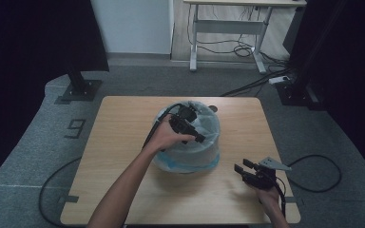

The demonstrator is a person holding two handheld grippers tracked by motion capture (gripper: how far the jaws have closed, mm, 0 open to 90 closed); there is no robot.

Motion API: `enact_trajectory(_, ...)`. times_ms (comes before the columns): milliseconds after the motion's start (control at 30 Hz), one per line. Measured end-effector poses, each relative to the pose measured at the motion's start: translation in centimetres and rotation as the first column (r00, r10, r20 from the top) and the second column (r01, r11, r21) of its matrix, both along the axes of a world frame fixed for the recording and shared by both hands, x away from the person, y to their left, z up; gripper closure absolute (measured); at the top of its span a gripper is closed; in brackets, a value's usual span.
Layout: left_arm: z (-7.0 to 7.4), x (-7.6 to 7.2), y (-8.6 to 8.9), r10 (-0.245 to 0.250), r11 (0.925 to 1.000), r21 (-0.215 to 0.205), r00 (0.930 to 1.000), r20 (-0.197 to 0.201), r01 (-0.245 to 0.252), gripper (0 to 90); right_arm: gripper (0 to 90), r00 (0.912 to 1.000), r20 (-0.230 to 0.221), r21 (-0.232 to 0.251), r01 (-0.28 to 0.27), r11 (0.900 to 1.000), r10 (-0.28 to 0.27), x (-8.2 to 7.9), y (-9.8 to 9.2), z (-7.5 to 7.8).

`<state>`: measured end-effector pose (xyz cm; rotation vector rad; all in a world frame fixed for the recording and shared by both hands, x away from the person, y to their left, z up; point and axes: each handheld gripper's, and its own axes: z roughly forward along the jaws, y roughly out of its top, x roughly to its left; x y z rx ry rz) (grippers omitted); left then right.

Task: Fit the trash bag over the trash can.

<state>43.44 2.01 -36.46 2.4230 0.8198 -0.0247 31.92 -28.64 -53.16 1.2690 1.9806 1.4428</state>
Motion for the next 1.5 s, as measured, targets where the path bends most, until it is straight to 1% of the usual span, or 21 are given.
enact_trajectory(200, -0.4, 0.2, -0.2, 0.002, 0.9999, 0.014, 0.9995, -0.031, -0.002, 36.3, 45.1, 1.0, -0.003, -0.002, -0.003, 1.0, 0.003, 0.0, 0.0, 0.0)
enact_trajectory(300, -0.4, 0.3, 0.0, 0.01, 0.9999, 0.007, 0.999, -0.043, -0.01, 35.8, 45.1, 1.0, -0.006, -0.001, -0.003, 1.0, 0.003, 0.0, 0.0, 0.0)
enact_trajectory(400, -0.1, 0.3, 0.5, 0.02, 0.9995, -0.026, 0.9994, -0.028, -0.021, 35.1, 45.0, 1.0, -0.007, -0.002, -0.005, 1.0, 0.005, 0.0, 0.0, 0.0)
enact_trajectory(467, 0.4, 0.3, 1.1, 0.03, 0.9983, -0.049, 0.9995, -0.009, -0.031, 34.8, 45.0, 0.9999, -0.009, -0.004, -0.006, 1.0, 0.006, 0.0, -0.1, 0.0)
enact_trajectory(533, 0.9, 0.3, 1.9, 0.04, 0.9972, -0.064, 0.9992, 0.008, -0.039, 34.2, 45.0, 0.9999, -0.01, -0.001, -0.003, 1.0, 0.003, 0.0, -0.1, 0.0)
enact_trajectory(633, 1.6, 0.9, 3.3, 0.076, 0.994, -0.083, 0.9963, 0.04, -0.072, 34.2, 45.0, 0.9999, -0.01, 0.0, -0.003, 1.0, 0.003, 0.0, -0.1, 0.0)
enact_trajectory(700, 1.8, 1.3, 4.2, 0.115, 0.9885, -0.105, 0.992, 0.052, -0.109, 34.3, 45.0, 0.9999, -0.011, -0.002, -0.005, 1.0, 0.005, 0.0, -0.1, 0.0)
enact_trajectory(767, 1.8, 1.7, 5.0, 0.14, 0.9844, -0.116, 0.9882, 0.062, -0.132, 34.4, 45.0, 1.0, -0.009, -0.002, -0.004, 1.0, 0.004, 0.0, -0.1, 0.0)
enact_trajectory(933, 1.5, 2.2, 5.9, 0.159, 0.984, -0.093, 0.9845, 0.074, -0.152, 34.4, 44.9, 0.9998, -0.019, -0.005, -0.007, 1.0, 0.007, 0.1, -0.1, -0.1)
enact_trajectory(1000, 1.2, 2.4, 6.1, 0.163, 0.9849, -0.071, 0.9839, 0.073, -0.158, 34.3, 44.7, 0.9998, -0.021, -0.006, -0.008, 1.0, 0.008, 0.1, -0.1, -0.2)
enact_trajectory(1100, 0.6, 2.8, 6.0, 0.169, 0.9854, -0.031, 0.9837, 0.062, -0.167, 34.0, 44.6, 0.9997, -0.022, -0.009, -0.011, 1.0, 0.011, 0.0, 0.0, -0.1)
enact_trajectory(1133, 0.4, 2.8, 5.9, 0.172, 0.9851, -0.024, 0.9833, 0.06, -0.171, 34.0, 44.6, 0.9997, -0.022, -0.01, -0.011, 1.0, 0.011, 0.0, 0.0, -0.1)
enact_trajectory(1200, 0.1, 2.9, 5.6, 0.162, 0.9867, -0.001, 0.9851, 0.057, -0.162, 33.9, 44.6, 0.9997, -0.021, -0.009, -0.009, 1.0, 0.009, 0.0, -0.1, -0.1)
enact_trajectory(1267, -0.1, 3.0, 5.4, 0.158, 0.9871, 0.016, 0.9861, 0.05, -0.159, 33.4, 44.6, 0.9997, -0.022, -0.007, -0.006, 1.0, 0.006, 0.1, -0.2, -0.2)
enact_trajectory(1333, -0.3, 3.0, 5.2, 0.154, 0.9869, 0.042, 0.9869, 0.047, -0.156, 33.2, 44.6, 0.9997, -0.023, -0.008, -0.006, 1.0, 0.006, 0.0, -0.2, -0.2)
enact_trajectory(1433, -0.3, 3.1, 5.4, 0.156, 0.9873, 0.026, 0.9869, 0.042, -0.157, 33.2, 44.6, 0.9997, -0.023, -0.009, -0.005, 1.0, 0.005, 0.0, -0.3, -0.1)
enact_trajectory(1500, -0.2, 2.9, 5.5, 0.155, 0.9876, 0.016, 0.9867, 0.05, -0.156, 33.0, 44.6, 0.9998, -0.019, -0.007, -0.003, 1.0, 0.003, -0.1, -0.4, 0.0)
